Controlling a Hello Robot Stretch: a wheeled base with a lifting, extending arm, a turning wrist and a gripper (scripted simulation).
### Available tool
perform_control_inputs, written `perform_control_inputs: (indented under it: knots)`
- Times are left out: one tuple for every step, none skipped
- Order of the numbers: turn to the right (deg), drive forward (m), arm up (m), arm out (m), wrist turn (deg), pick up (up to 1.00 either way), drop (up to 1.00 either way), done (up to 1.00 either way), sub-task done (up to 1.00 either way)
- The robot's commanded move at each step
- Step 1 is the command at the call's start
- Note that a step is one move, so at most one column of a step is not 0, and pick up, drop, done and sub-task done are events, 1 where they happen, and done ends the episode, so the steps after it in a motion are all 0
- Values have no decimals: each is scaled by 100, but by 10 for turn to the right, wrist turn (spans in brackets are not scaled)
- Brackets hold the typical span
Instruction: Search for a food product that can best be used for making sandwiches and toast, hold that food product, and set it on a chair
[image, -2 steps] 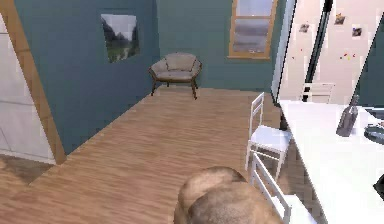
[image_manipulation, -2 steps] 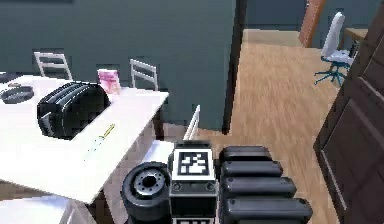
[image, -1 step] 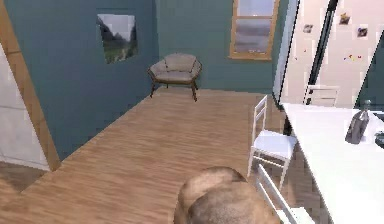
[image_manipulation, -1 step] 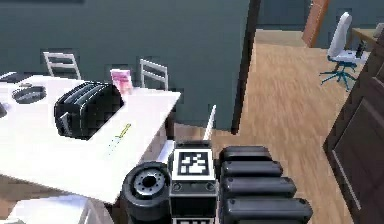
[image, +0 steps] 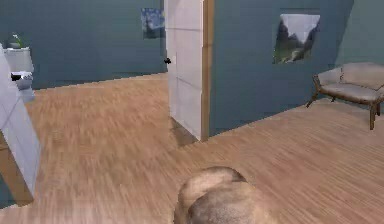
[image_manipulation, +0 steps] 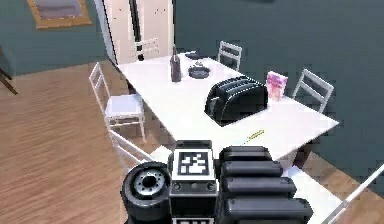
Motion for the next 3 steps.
perform_control_inputs:
  knots:
    - [-450, 0, 0, 0, 0, 0, 0, 0, 0]
    - [-450, 0, 0, 0, 0, 0, 0, 0, 0]
    - [-300, 0, 0, 0, 0, 0, 0, 0, 0]
